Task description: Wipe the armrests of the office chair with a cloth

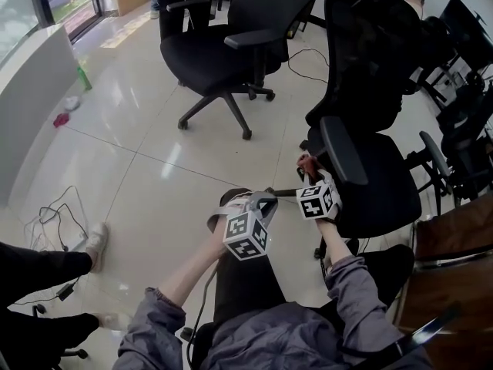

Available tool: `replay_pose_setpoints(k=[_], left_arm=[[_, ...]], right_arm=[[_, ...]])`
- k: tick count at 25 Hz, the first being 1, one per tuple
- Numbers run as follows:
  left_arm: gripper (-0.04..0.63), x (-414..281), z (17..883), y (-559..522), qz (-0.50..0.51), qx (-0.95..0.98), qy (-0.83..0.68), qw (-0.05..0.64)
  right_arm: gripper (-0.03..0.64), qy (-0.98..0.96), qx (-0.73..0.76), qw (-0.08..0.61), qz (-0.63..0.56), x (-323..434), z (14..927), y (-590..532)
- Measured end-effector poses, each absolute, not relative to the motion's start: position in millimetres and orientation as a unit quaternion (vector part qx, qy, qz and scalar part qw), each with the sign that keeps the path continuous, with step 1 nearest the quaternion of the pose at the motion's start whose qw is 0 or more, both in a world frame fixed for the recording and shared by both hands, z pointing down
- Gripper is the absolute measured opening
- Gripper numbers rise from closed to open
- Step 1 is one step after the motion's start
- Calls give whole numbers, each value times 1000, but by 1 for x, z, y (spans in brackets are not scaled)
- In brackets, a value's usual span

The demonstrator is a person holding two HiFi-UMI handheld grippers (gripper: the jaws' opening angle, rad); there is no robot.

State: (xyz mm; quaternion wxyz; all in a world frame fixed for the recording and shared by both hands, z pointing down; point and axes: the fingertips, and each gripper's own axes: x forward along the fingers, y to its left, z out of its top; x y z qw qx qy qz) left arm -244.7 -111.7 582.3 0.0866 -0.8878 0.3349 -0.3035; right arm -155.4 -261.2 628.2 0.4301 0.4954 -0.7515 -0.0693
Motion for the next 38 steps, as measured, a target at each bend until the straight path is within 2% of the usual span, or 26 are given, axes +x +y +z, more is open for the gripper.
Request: replay_pose_setpoints(k=[3,5,14,19,24,31,38], left_arm=[[17,-241,587,-111,-315,-885,328,98],[17,-239,591,-110,-325,-883,321,105],[17,-238,594,-108,-328,-887,311,97],[17,-253,596,-112,-336,-879,324,95],[17,-245,598,-111,-334,-882,319,90],[17,-243,597,-109,-336,-883,315,93],[17,-244,598,-109,-341,-880,317,94]], right_arm=[[49,-745,461,477,-75,-158,657,-259],[49,-745,458,478,-84,-163,654,-259],[50,-753,496,401,-160,-160,565,-247],[49,-747,505,374,-217,-185,548,-261],[49,-736,506,412,-181,-181,577,-270],[49,-725,453,498,-147,-178,650,-271],[51,-738,464,456,-180,-184,611,-269]])
